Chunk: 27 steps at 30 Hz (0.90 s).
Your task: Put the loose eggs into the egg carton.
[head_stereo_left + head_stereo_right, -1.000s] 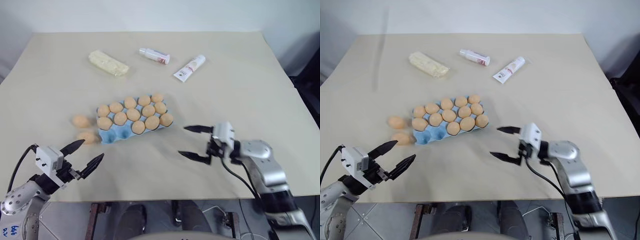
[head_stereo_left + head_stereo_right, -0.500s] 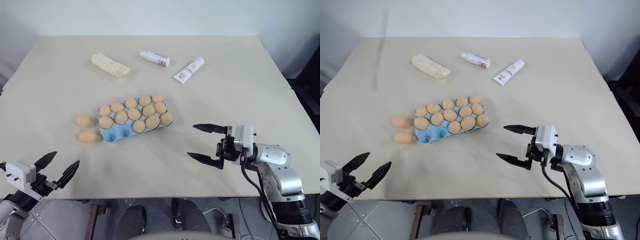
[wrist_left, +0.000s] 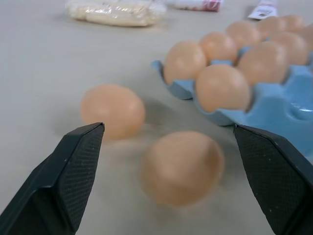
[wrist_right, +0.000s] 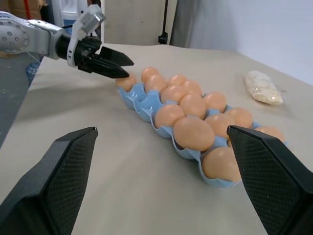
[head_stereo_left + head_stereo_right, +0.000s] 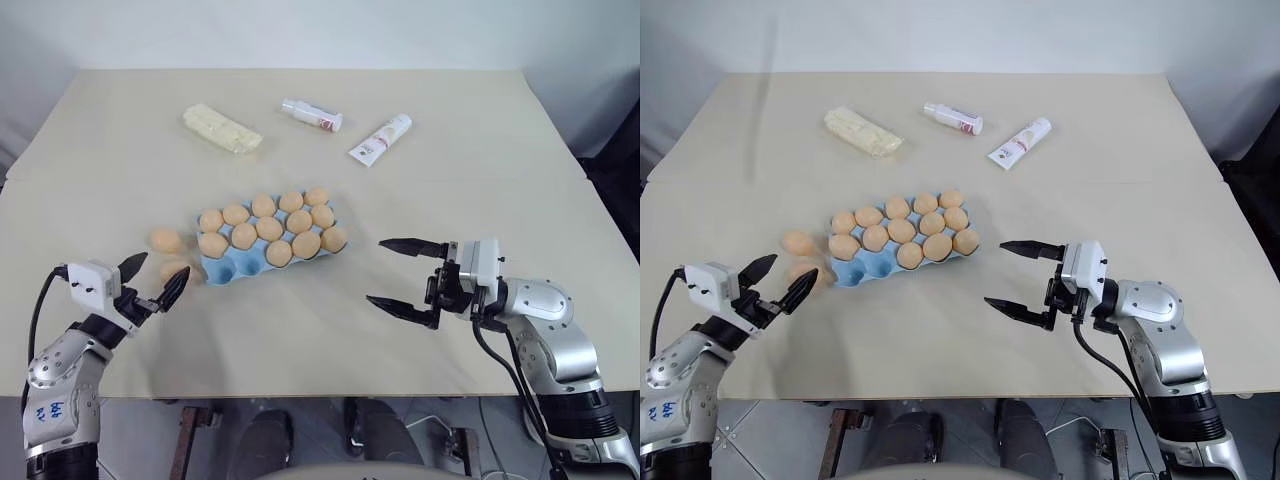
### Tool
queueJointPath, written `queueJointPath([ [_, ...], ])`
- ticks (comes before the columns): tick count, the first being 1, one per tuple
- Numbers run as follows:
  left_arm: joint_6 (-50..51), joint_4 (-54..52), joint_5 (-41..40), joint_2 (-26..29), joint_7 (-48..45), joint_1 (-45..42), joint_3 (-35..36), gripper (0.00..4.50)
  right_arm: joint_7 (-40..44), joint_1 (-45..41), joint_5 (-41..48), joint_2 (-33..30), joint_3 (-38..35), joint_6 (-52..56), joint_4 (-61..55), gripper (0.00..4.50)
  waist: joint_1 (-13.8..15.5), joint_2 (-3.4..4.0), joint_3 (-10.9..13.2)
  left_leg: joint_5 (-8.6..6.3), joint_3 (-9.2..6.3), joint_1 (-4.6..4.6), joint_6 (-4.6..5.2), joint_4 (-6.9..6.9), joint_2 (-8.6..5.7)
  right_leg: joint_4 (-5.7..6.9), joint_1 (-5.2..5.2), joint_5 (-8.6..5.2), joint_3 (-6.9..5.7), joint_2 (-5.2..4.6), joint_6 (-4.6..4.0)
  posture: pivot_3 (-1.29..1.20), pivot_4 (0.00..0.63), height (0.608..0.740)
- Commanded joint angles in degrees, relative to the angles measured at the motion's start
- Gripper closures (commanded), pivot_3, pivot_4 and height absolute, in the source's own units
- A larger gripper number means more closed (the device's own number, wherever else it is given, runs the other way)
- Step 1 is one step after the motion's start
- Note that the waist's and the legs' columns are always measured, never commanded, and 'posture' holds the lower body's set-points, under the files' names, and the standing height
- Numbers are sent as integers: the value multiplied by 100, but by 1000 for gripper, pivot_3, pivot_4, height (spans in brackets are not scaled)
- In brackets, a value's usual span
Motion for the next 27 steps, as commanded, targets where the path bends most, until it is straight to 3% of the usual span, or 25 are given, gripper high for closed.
queueJointPath([
  [1,-57,163,124,38,98,-137,-59,0,-119,47,27,1,-28,6,-283,49,14,0,0,0,0,-1,0,1,0,-1,0,0,0,0,0,0,150,740],
  [7,-132,559,241,-71,7,-336,-406,0,-314,105,-5,105,47,13,-368,49,19,0,0,0,-1,0,0,5,0,2,3,1,0,-1,1,0,150,740],
  [10,-219,679,269,-86,15,-402,-443,614,-370,84,-14,134,72,8,-367,0,20,0,0,1,-1,1,-1,6,0,4,3,1,0,-1,1,0,150,740],
  [15,-341,640,213,-128,-16,-279,-394,2150,-420,77,-11,135,87,-7,-359,0,20,0,0,1,-2,1,-2,6,0,5,2,1,-1,-1,1,0,150,740],
  [17,-586,434,20,-171,-244,-97,-285,2523,-429,99,-10,120,84,-15,-360,0,15,0,0,1,-2,1,-2,5,0,4,3,1,-1,-2,1,0,150,740],
  [23,-616,-528,-287,75,-655,163,-296,2539,-446,184,4,55,39,7,-387,0,26,-1,0,-1,-3,-2,-3,0,1,-3,0,0,-1,-1,0,0,150,740],
  [27,164,-1061,-362,318,-791,-535,-963,2539,-450,238,-9,-5,-6,13,-398,0,86,2,2,4,-9,-1,2,9,-3,-1,12,1,-8,-11,1,0,150,740],
])
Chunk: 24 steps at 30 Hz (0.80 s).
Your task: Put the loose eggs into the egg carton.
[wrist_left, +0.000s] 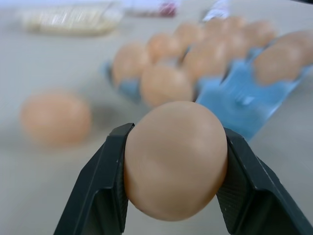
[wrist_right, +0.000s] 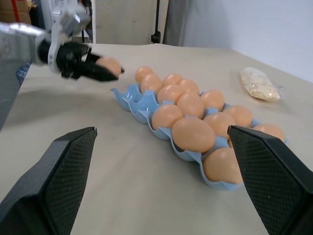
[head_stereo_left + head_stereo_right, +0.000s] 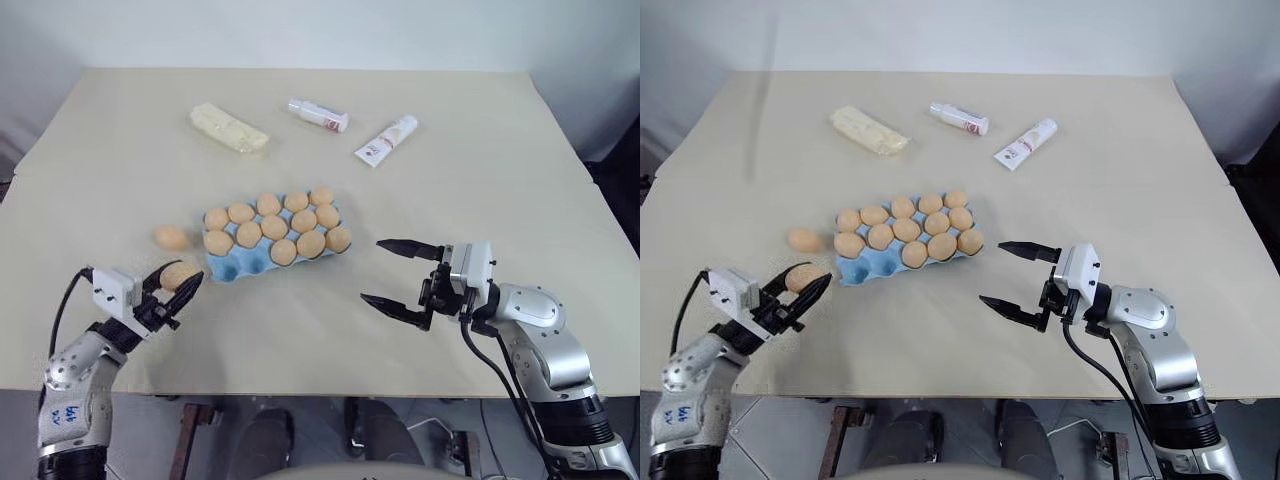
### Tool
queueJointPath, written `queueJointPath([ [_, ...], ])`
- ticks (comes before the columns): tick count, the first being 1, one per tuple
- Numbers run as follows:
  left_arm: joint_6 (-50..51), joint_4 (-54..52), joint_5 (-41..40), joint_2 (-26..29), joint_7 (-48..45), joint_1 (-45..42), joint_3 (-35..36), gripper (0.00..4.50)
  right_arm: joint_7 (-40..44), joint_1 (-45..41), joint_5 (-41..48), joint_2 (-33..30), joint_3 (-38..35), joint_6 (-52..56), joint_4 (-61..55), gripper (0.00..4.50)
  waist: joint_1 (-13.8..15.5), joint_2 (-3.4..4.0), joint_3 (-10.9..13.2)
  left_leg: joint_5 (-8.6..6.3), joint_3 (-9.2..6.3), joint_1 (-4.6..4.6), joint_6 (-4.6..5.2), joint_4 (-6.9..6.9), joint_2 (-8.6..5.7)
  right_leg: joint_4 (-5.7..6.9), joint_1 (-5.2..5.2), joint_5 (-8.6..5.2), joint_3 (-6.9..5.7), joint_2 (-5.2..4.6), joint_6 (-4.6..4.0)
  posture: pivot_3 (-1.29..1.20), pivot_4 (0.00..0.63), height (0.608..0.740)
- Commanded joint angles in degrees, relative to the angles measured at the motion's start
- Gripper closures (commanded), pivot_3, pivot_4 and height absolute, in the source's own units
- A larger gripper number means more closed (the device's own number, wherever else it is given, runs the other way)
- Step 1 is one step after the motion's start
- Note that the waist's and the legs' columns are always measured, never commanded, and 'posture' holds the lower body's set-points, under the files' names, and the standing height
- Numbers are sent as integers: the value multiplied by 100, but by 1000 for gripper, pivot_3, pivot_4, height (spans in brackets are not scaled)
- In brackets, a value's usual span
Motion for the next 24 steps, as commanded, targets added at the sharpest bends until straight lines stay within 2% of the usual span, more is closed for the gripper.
queueJointPath([
  [1,537,-482,-152,123,-131,-597,-520,2539,-25,42,67,-81,-142,-10,-253,0,22,0,0,1,0,0,2,3,-2,0,3,2,1,-1,3,0,150,740],
  [6,754,122,200,-14,-280,-1536,-1262,2539,-218,139,11,-56,-201,-19,-388,0,-59,0,0,1,5,0,3,-2,-4,-1,-3,5,4,3,8,0,150,740],
  [9,706,401,296,-10,-371,-1728,-1399,2539,-334,260,13,-55,-212,3,-567,0,-88,0,0,1,11,-4,-4,-12,0,1,-16,4,8,16,8,0,150,740],
  [16,643,239,192,146,-497,-1434,-1139,159,-468,431,2,-40,-239,-7,-694,0,-70,0,0,1,12,-8,-4,3,0,4,-15,5,10,13,10,0,150,740],
  [17,653,134,142,166,-529,-1350,-1087,31,-472,433,-3,-33,-226,-17,-680,0,-69,0,0,1,12,-7,-4,4,0,6,-14,5,11,12,10,0,150,740],
  [21,548,-187,47,325,-514,-1019,-654,31,-406,375,16,-15,-165,-32,-570,0,-52,0,0,3,6,-4,-8,-1,1,9,-15,4,9,12,8,0,150,740],
  [24,462,-383,-90,521,-516,-575,8,31,-234,247,47,-47,-122,-34,-401,0,-82,0,0,3,7,-4,-8,-3,2,7,-15,3,10,12,6,0,150,740],
])
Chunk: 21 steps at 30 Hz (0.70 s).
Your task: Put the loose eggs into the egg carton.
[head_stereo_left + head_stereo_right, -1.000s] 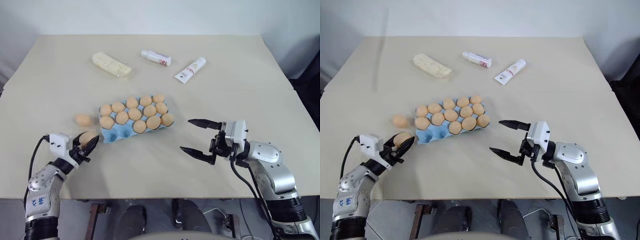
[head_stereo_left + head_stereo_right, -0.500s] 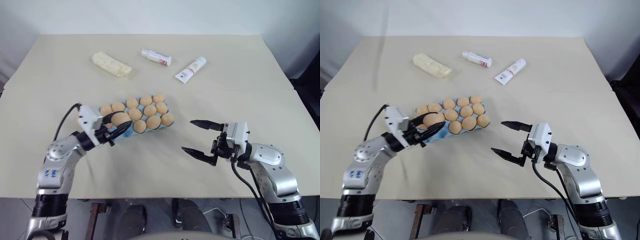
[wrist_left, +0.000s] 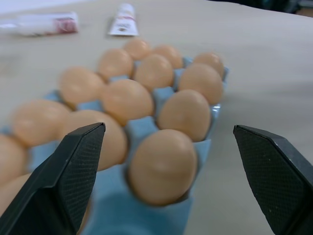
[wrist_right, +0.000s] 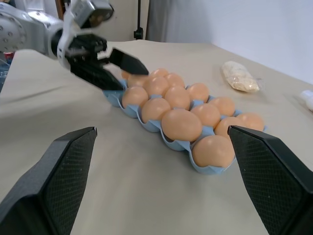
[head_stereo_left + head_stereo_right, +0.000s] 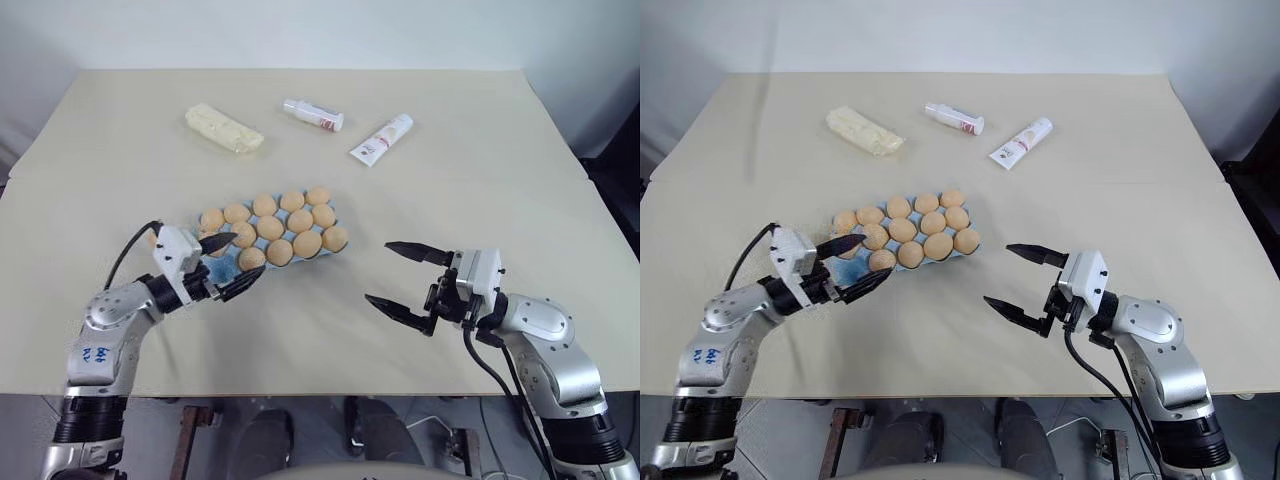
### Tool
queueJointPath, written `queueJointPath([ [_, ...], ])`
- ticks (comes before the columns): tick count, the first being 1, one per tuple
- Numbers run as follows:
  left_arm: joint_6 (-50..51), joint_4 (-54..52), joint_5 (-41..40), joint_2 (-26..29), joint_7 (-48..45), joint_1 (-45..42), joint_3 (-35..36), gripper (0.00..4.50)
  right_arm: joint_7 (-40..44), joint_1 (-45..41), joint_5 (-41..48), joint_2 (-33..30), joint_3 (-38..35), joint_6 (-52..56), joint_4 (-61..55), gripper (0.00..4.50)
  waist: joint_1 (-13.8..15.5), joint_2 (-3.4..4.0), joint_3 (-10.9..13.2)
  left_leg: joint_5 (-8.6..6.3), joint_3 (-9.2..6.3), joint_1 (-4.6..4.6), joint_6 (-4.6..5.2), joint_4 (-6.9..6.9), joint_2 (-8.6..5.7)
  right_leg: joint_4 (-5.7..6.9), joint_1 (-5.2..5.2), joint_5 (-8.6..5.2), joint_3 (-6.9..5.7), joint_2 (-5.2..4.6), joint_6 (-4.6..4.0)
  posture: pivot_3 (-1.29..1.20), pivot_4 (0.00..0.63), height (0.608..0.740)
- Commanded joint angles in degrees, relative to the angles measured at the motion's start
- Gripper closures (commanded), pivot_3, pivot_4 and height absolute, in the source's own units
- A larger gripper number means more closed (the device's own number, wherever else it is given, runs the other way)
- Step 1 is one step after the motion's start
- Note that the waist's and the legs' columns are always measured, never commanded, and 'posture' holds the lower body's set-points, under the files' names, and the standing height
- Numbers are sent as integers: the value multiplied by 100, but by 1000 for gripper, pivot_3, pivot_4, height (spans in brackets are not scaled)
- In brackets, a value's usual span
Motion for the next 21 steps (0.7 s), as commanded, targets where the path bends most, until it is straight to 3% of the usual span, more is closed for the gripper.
queueJointPath([
  [1,-199,-394,-255,287,-38,536,909,31,231,-176,88,-34,1,-97,80,0,-39,0,0,0,1,0,1,-2,0,-1,0,0,1,0,0,0,150,740],
  [5,-372,-248,-358,400,-161,1553,1817,31,492,-449,129,1,55,-106,326,0,-113,2,1,-3,0,0,4,-12,1,-11,0,-2,-1,-3,-3,0,150,740],
  [9,-715,7,-211,76,277,2283,2525,31,625,-680,125,116,142,-131,510,0,-116,2,2,-5,-1,0,8,-10,1,-14,1,-3,-3,-5,-5,0,150,740],
  [16,-475,-270,-304,-358,1009,2792,2864,31,734,-843,123,233,238,-121,579,0,-40,-1,2,-6,-3,-1,9,-7,1,-16,6,-3,-5,-11,-6,0,150,740],
  [21,-189,-414,-226,-397,1547,2205,2471,31,774,-877,111,224,201,-109,594,0,43,-1,2,-6,-5,0,9,-8,1,-16,6,-4,-8,-10,-8,0,150,740],
])
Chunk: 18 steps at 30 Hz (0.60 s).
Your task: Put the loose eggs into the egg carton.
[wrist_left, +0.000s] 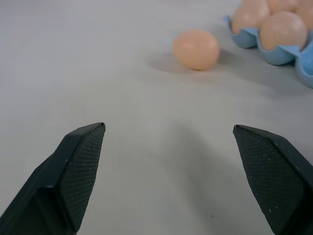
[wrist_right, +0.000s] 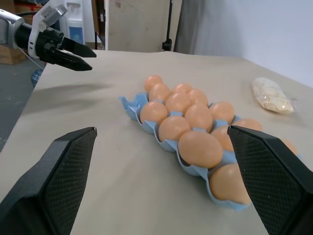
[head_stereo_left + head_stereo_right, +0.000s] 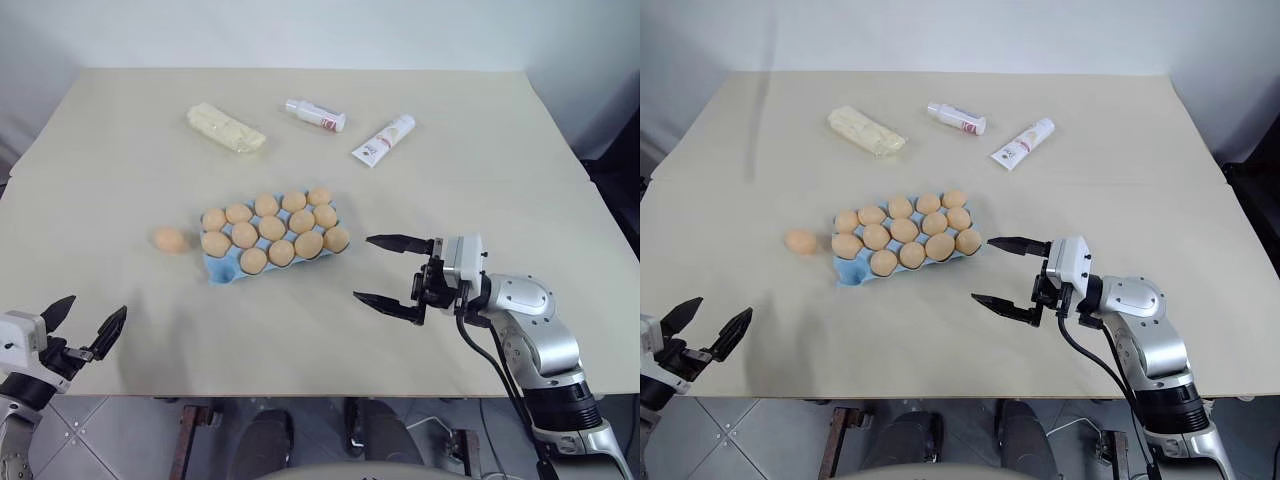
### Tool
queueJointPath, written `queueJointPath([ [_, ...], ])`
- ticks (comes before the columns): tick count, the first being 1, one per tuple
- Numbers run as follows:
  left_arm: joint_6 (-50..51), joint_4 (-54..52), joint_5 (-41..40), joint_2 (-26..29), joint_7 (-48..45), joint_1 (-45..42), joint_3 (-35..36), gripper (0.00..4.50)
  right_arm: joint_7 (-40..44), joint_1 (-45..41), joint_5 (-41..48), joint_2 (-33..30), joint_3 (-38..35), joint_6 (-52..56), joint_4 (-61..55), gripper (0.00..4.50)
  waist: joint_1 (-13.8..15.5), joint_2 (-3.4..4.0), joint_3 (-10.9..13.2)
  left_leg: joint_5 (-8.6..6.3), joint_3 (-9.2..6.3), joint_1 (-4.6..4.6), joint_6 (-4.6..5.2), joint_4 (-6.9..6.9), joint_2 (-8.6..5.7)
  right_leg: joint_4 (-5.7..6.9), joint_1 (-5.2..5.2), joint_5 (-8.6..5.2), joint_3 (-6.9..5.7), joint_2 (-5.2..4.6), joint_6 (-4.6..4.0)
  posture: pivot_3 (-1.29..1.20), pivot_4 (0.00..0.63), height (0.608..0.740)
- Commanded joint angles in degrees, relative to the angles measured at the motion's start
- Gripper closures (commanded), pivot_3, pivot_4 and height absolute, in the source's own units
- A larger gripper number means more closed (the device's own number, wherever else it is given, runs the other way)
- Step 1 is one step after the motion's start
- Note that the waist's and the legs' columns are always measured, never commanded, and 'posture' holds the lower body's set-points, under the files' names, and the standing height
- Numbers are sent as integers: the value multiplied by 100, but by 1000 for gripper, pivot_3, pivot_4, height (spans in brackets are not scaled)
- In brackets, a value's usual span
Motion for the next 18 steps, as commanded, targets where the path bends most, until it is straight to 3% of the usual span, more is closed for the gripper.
queueJointPath([
  [1,293,-244,72,86,482,-612,-327,31,31,-74,79,17,-39,-76,-83,0,33,0,0,0,-3,-1,0,4,0,2,0,0,-3,0,0,0,150,740],
  [10,989,1301,748,507,891,-2986,-1591,31,-40,-94,4,60,-5,-86,-157,0,-43,-5,-3,2,5,-1,-5,2,-4,9,-6,4,0,6,5,0,150,740],
  [18,1205,2186,1096,576,1008,-3860,-1981,31,-242,8,-79,151,10,-159,-285,0,-121,-5,-3,1,5,-22,-10,3,-2,17,-19,6,-4,11,10,0,150,740],
])
